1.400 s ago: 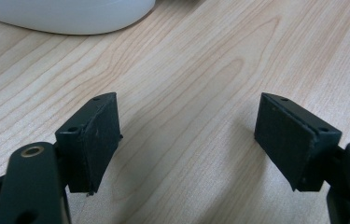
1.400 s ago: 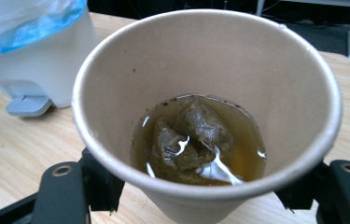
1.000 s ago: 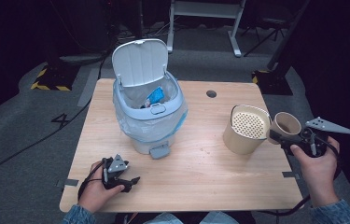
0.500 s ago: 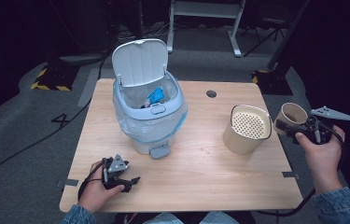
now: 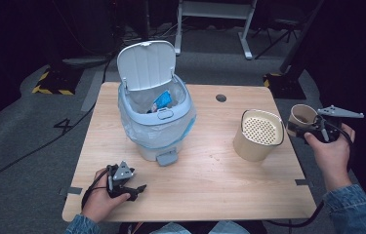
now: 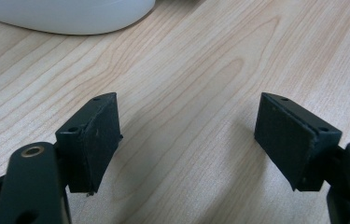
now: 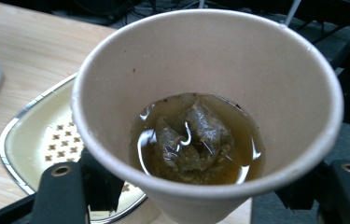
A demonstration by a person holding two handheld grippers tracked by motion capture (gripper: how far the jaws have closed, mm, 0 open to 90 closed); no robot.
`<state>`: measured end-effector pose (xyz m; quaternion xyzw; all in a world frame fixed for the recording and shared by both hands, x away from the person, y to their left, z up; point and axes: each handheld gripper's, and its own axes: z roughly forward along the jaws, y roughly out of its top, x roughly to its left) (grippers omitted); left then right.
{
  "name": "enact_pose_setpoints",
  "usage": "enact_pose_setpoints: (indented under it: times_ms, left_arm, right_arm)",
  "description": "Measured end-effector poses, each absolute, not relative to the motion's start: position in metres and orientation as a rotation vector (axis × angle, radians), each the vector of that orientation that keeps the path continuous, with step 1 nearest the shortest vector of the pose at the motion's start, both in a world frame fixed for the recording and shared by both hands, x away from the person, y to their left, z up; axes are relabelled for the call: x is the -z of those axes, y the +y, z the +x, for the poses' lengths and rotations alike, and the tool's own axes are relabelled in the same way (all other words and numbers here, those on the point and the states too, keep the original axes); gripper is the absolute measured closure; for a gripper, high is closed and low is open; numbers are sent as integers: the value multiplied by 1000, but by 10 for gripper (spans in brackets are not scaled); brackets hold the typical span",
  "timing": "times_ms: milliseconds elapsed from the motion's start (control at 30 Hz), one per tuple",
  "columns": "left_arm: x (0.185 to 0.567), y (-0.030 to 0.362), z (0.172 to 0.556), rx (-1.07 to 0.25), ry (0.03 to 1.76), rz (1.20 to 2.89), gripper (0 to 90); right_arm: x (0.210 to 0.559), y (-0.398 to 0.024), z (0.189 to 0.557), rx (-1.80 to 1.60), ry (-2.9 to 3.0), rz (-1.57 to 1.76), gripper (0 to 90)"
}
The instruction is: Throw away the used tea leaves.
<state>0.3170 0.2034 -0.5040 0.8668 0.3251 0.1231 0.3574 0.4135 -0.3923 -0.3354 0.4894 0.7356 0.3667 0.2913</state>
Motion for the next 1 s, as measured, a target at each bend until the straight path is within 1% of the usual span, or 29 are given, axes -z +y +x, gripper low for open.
enact_pose_setpoints:
  times_ms: [333, 500, 667, 1000]
  left_arm:
    - [504, 203, 317, -315, 843, 2234, 229]
    - [504, 203, 317, -315, 843, 2234, 229]
    - [504, 203, 317, -316, 844, 2235, 229]
    - [504, 203, 317, -315, 845, 2234, 229]
  right_arm:
    - [341, -379, 431, -758, 2014, 1194, 312]
    - [339, -374, 432, -702, 2026, 1145, 313]
    - [336, -363, 433, -565, 2049, 1002, 315]
    - [337, -352, 438, -395, 2075, 843, 316]
